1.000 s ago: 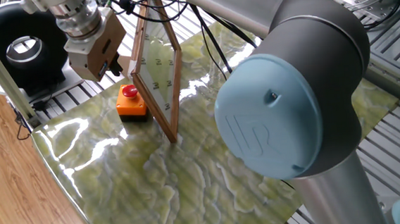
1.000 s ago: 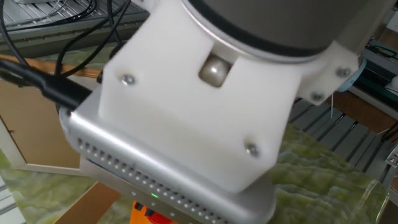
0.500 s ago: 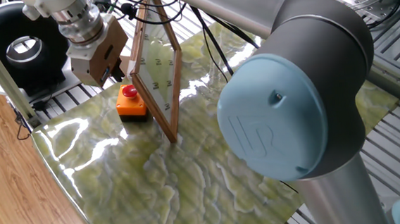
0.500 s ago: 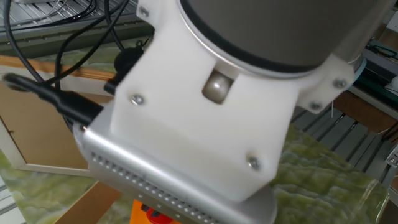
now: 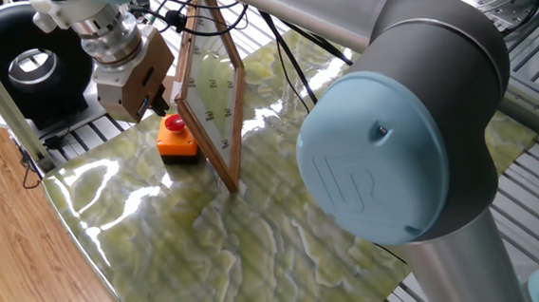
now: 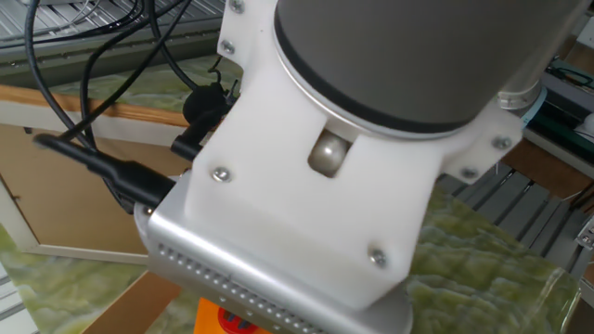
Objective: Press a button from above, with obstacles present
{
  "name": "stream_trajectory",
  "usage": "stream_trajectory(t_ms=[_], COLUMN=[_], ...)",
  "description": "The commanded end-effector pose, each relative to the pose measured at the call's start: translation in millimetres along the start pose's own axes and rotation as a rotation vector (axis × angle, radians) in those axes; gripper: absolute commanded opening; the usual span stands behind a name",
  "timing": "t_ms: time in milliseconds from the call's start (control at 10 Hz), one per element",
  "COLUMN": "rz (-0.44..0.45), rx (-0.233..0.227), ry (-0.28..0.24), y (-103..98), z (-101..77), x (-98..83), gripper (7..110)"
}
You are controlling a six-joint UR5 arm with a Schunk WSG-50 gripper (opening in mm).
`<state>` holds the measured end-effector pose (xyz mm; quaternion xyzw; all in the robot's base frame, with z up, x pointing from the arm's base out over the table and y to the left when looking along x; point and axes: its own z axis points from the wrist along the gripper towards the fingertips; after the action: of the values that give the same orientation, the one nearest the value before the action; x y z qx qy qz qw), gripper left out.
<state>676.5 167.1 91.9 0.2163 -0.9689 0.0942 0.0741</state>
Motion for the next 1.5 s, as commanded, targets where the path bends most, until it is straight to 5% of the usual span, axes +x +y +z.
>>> stream_trajectory(t_ms=[0,1400], rz=[0.005,0.021], rx=[-0.011,-0.008], ry=[-0.001,0.004], y=[0.9,1.9], z=[2.4,-2.5], x=[2.2,-0.1], gripper=[7,7])
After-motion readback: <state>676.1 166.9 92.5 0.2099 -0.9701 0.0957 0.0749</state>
